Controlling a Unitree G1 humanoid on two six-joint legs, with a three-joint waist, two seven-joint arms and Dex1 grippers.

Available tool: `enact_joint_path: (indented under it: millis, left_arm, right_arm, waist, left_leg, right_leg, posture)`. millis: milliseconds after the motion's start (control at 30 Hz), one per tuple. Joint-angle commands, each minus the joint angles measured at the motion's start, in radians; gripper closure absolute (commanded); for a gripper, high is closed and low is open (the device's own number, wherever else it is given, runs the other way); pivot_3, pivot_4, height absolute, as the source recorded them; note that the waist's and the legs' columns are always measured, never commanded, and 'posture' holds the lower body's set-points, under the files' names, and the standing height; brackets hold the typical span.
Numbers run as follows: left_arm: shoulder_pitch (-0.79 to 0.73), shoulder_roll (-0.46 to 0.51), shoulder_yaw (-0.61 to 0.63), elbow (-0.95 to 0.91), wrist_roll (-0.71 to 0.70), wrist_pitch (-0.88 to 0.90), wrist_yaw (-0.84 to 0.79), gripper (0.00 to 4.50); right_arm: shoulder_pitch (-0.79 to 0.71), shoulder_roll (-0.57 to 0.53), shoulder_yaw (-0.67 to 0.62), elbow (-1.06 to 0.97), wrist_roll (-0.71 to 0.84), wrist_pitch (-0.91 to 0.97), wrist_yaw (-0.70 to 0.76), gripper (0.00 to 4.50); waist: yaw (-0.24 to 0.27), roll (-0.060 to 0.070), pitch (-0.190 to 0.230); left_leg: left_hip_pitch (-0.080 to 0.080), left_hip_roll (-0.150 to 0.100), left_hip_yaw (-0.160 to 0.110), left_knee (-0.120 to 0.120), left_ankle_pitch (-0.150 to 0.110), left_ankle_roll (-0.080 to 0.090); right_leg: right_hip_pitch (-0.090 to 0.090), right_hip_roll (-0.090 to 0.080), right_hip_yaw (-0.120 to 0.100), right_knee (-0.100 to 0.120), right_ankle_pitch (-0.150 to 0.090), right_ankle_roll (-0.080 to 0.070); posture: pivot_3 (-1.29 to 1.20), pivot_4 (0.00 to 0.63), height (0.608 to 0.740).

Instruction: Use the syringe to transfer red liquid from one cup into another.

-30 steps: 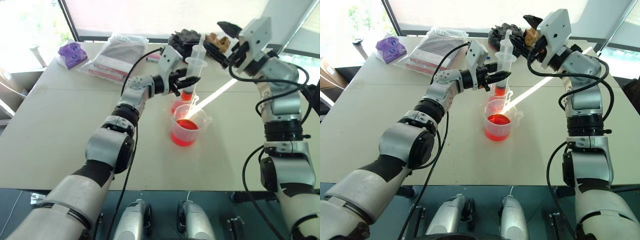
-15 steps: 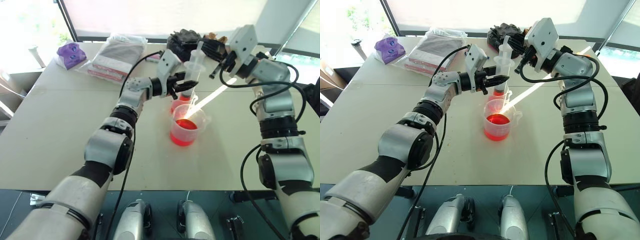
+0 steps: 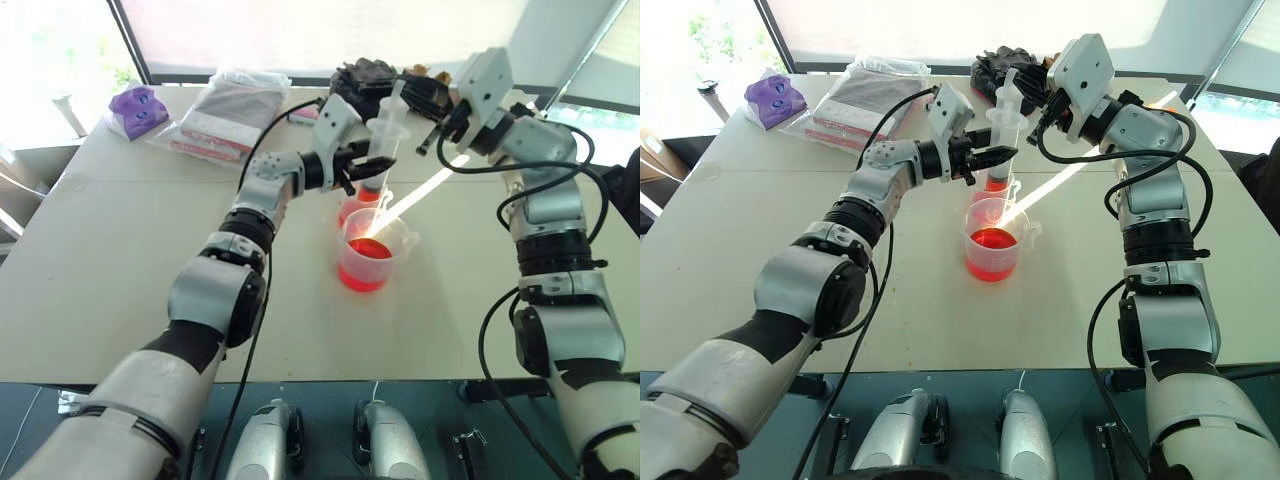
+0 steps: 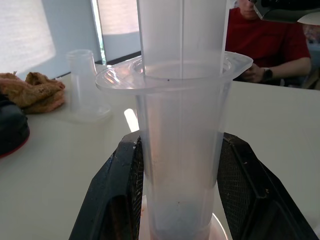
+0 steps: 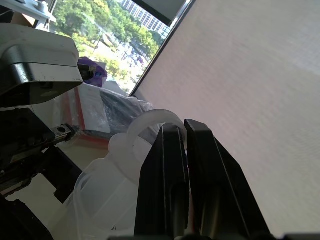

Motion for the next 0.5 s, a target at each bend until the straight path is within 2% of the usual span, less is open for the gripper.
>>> enact_joint_path:
  millis: [33,500]
  left_arm:
    - [-0.080,0.014,0.041,-0.047,-0.040,-0.019,0.009,2.88]
    - [-0.110,0.033,0.078,-0.062,-0.068,-0.003,0.023,2.88]
  right_arm:
    - [-0.003,0.019,0.010,-0.013,0.000,0.003,0.009,4.48]
    - [0.017,0.057,0.014,-0.024,0.009,0.023,0.001,4.48]
  waist:
    - [-0.001,0.000,0.000]
    - [-0.001,0.000,0.000]
  left_leg:
    - [0.000,0.000,0.000,0.000,0.000,0.000]
    - [0.000,0.000,0.000,0.000,0.000,0.000]
  right_leg:
    - [0.000,0.000,0.000,0.000,0.000,0.000]
    - [0.000,0.000,0.000,0.000,0.000,0.000]
  posture:
    - [0.00,0.150,0.740]
    - [0.00,0.150,0.740]
